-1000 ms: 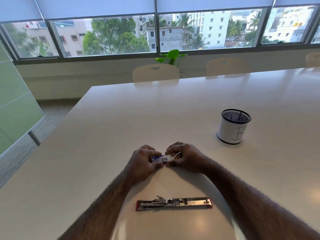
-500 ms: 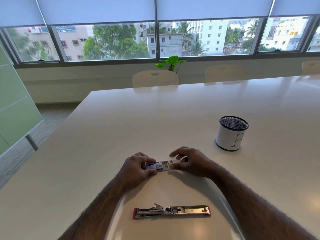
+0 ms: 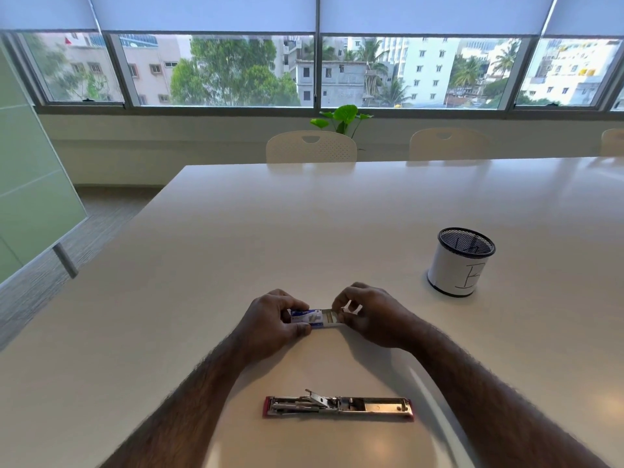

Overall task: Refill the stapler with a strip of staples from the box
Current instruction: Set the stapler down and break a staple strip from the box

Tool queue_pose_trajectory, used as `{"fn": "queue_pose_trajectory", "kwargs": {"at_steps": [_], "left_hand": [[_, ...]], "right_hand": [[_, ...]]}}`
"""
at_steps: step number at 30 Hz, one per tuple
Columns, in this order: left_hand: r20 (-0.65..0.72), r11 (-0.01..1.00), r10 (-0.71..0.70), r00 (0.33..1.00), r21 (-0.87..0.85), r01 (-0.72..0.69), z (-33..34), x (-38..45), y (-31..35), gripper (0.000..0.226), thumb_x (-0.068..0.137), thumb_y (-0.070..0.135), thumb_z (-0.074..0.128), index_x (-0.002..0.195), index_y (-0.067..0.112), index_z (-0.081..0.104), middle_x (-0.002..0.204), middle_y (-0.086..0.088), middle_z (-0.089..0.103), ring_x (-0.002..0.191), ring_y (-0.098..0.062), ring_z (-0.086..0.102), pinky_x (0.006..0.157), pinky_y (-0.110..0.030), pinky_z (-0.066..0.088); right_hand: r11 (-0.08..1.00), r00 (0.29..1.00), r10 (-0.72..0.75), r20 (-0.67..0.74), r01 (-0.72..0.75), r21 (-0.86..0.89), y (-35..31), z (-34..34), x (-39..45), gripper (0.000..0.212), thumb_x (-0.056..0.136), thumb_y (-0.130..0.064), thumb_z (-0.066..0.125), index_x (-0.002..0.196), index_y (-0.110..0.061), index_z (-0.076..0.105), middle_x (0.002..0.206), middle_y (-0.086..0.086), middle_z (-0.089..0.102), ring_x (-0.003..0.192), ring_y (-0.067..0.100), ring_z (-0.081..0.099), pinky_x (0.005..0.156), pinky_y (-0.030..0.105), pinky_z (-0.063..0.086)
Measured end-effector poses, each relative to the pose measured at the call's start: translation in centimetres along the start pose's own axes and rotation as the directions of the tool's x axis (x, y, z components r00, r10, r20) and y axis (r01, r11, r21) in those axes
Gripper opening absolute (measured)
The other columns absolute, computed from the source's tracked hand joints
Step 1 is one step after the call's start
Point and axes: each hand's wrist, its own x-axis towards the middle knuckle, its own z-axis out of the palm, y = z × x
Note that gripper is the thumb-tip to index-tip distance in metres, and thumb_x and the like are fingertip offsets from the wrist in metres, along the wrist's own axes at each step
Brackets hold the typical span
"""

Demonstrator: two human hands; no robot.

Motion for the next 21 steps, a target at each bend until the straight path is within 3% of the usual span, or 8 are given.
{"fn": "queue_pose_trajectory", "kwargs": {"at_steps": [7,15,18,21], "left_hand": [[0.003,1.0,-0.002,1.0,0.003,0.002,0.0,-0.1,0.2,0.037,0.076,0.027,0.08,0.111,0.02,0.072,0.095,0.011,0.059,0.075,-0.004,0.054,0.065,-0.012,0.042],[0.005,1.0,0.009,1.0,0.017,-0.009,0.0,0.0,0.1,0.036,0.077,0.027,0.079,0.111,0.02,0.072,0.095,0.009,0.06,0.073,-0.004,0.053,0.062,-0.01,0.04],[0.006,1.0,0.012,1.0,0.017,-0.012,0.0,0.0,0.0,0.037,0.077,0.027,0.079,0.112,0.019,0.072,0.095,0.009,0.06,0.073,-0.004,0.053,0.061,-0.009,0.04],[0.008,1.0,0.015,1.0,0.016,-0.015,0.0,-0.1,0.0,0.037,0.077,0.028,0.079,0.112,0.02,0.071,0.094,0.01,0.059,0.073,-0.002,0.052,0.061,-0.008,0.039]], "right_hand": [[1.0,1.0,-0.007,0.009,0.007,-0.002,-0.5,-0.3,-0.3,0.016,0.088,-0.018,0.067,0.102,-0.024,0.064,0.113,-0.001,0.057,0.099,0.011,0.054,0.082,0.028,0.05],[0.999,1.0,-0.023,0.018,0.022,0.032,-1.4,-0.6,-0.4,0.007,0.087,-0.014,0.068,0.089,-0.021,0.068,0.109,0.001,0.06,0.093,0.012,0.054,0.078,0.026,0.049],[0.974,0.998,0.063,-0.016,-0.058,0.221,-1.4,-0.7,-0.3,0.013,0.088,-0.009,0.066,0.083,-0.02,0.068,0.098,0.001,0.065,0.086,0.011,0.058,0.074,0.025,0.051],[0.788,0.983,0.18,-0.029,-0.127,0.602,-1.1,-1.2,-0.1,0.015,0.089,-0.003,0.064,0.081,-0.015,0.068,0.083,0.001,0.069,0.076,0.008,0.06,0.071,0.02,0.048]]}}
